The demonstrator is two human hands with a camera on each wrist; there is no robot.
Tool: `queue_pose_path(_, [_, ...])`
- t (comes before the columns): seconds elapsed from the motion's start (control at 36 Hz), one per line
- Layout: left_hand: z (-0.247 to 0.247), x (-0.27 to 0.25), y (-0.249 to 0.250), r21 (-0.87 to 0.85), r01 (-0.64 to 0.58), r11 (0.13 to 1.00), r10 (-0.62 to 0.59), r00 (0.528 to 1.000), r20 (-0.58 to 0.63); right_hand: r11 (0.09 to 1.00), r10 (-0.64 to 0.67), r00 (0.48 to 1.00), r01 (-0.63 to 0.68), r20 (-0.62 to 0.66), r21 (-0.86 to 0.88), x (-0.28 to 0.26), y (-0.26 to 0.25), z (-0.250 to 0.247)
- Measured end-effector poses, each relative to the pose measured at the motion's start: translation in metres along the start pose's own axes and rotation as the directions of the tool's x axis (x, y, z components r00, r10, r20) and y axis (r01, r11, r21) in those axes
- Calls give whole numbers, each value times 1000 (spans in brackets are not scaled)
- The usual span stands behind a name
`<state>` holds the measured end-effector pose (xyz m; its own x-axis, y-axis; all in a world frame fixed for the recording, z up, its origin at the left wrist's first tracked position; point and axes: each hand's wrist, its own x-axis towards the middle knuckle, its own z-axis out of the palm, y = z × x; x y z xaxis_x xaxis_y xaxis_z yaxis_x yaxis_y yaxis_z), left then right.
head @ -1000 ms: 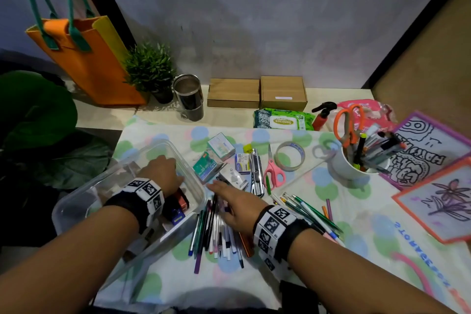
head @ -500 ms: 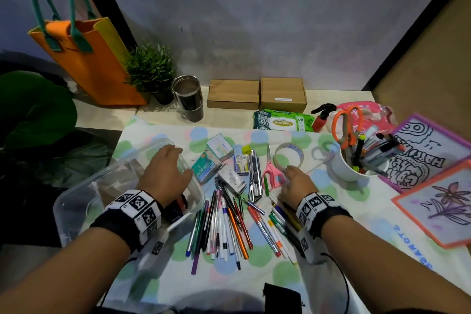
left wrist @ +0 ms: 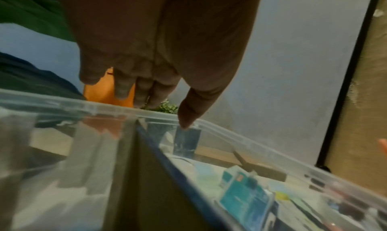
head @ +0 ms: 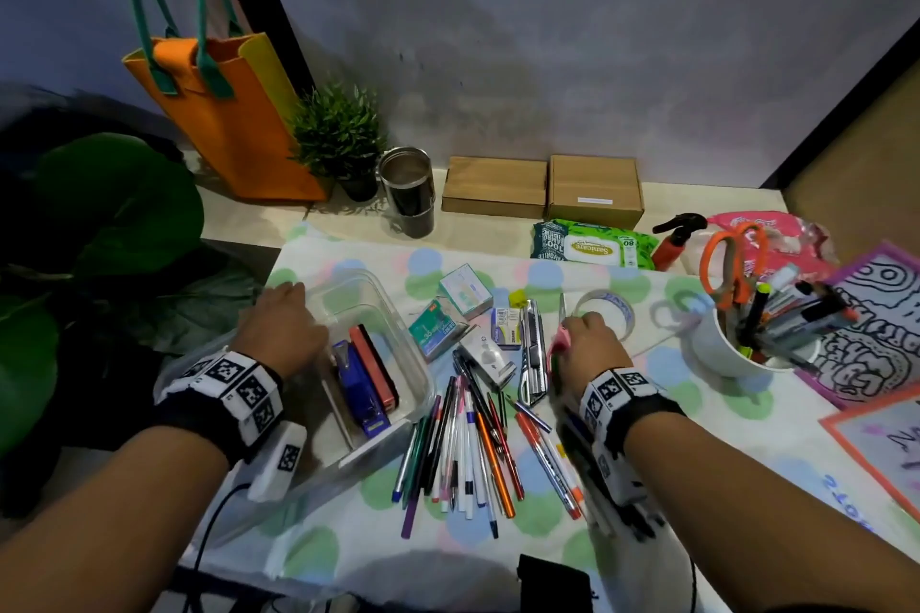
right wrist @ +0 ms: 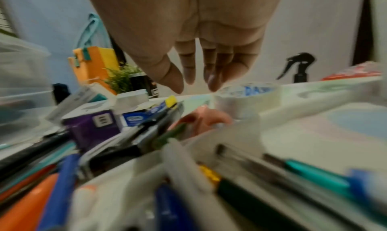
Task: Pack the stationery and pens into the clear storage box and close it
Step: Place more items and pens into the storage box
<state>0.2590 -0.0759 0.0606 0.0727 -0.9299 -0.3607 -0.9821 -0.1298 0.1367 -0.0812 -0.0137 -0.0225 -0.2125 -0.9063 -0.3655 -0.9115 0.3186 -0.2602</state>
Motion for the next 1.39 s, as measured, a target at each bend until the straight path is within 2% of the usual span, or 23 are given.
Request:
queue_pose_path(0.06, [2, 2, -7, 15, 21, 1000, -22, 998, 65, 1000, -18, 998, 18, 56, 5, 0, -11, 3])
queue_pose_path(0.17, [9, 6, -21, 23, -16, 1000, 14, 996, 91, 998, 60, 985, -65, 163, 26, 0, -29, 15])
queue_pose_path(0.28, [12, -1, -25, 112, -37, 993, 23, 992, 123, 987, 152, 974, -159, 168, 29, 1, -36, 19])
queue_pose_path(0.39, [18, -12, -24, 167, -76, 983, 60, 994, 94, 980, 199, 970, -201, 139, -4, 0, -41, 18])
queue_pose_path(0.58, [18, -12, -25, 131, -76, 988, 59, 990, 131, 967, 214, 962, -184, 170, -177, -13, -59, 19])
queue_pose_path(0.67, [16, -13, -23, 121, -66, 991, 48, 989, 141, 964, 177, 964, -129, 197, -234, -18, -63, 20])
queue_pose_path(0.72, [15, -14, -22, 119, -64, 991, 47, 988, 145, 968, 167, 962, -118, 218, -219, -19, -65, 19])
queue_pose_path(0.78, [13, -15, -21, 124, -70, 990, 53, 989, 142, 967, 215, 951, -176, 222, -184, -18, -65, 15])
queue_pose_path(0.83, [13, -15, -21, 132, -79, 988, 61, 989, 134, 968, 249, 948, -239, 198, -71, -16, -62, 10])
queue_pose_path(0.97, [13, -16, -22, 154, -84, 985, 65, 990, 126, 939, 251, 945, -290, 210, 182, -23, -55, -9])
queue_pose_path(1.08, [14, -16, -23, 147, -84, 986, 67, 991, 120, 912, 202, 972, -230, 116, 339, -33, -56, -24])
queue_pose_path(1.22, [14, -14, -24, 108, -81, 991, 65, 988, 143, 896, 25, 1000, -29, 15, 442, -54, -88, -43])
queue_pose_path(1.39, [17, -11, -31, 75, -103, 992, 92, 986, 138, 874, -230, 973, 201, 13, 442, -82, -152, -59])
